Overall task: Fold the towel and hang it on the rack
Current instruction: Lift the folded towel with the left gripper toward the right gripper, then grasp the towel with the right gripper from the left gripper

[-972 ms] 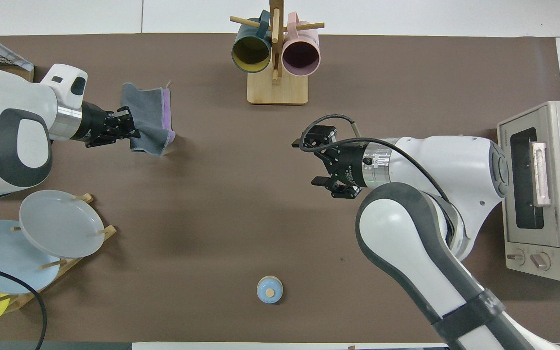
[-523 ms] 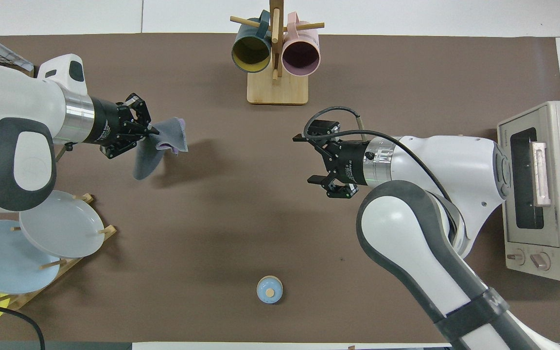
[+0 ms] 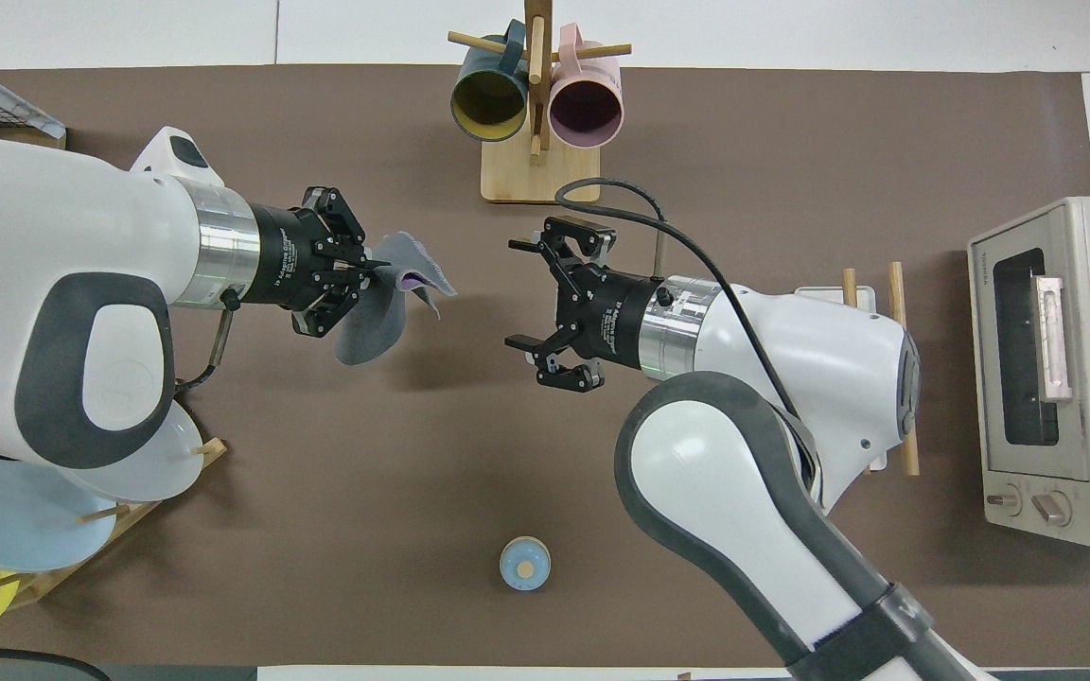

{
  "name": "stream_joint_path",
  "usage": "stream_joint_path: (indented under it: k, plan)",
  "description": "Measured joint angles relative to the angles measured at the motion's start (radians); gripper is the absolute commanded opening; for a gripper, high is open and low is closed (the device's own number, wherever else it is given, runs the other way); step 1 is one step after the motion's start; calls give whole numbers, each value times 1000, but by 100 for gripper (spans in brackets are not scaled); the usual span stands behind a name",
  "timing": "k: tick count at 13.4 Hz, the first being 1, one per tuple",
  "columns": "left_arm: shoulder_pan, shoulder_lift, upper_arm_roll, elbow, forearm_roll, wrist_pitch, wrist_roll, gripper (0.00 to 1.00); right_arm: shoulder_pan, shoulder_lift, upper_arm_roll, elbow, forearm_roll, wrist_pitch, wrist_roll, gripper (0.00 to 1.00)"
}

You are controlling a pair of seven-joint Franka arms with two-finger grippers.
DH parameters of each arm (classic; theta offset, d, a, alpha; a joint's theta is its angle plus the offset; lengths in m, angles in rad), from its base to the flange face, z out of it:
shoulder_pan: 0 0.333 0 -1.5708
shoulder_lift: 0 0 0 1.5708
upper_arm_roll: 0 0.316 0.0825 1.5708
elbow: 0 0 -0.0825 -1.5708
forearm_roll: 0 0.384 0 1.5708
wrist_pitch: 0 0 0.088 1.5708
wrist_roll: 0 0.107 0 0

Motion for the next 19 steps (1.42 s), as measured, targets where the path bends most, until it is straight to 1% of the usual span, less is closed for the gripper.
stream_joint_path:
  k: [5, 10, 13, 14, 15, 16, 17, 19]
  plan:
    - [-74, -15, -2, -39, -18, 106, -187, 0, 82, 59, 2, 20, 18, 75, 78, 100]
    - [-81, -21, -1, -44, -19, 111, -238, 0, 70, 76, -2, 70, 18, 77, 96, 100]
    - [-81, -21, -1, -45, -19, 112, -251, 0, 72, 148, -3, 147, 18, 77, 96, 100]
    - [-81, -21, -1, -45, -19, 112, -253, 0, 72, 170, -3, 164, 18, 77, 96, 91]
    - [-81, -21, -1, -45, -19, 112, -257, 0, 73, 186, -3, 174, 18, 77, 94, 62]
    - [-81, -21, -1, -45, -19, 112, -262, 0, 75, 194, -1, 179, 18, 77, 91, 21]
    - [-81, -21, -1, -45, -19, 113, -266, 0, 76, 197, 0, 180, 18, 77, 89, 0]
    - [-81, -21, -1, -45, -19, 114, -276, 0, 76, 197, 0, 183, 18, 77, 87, 0]
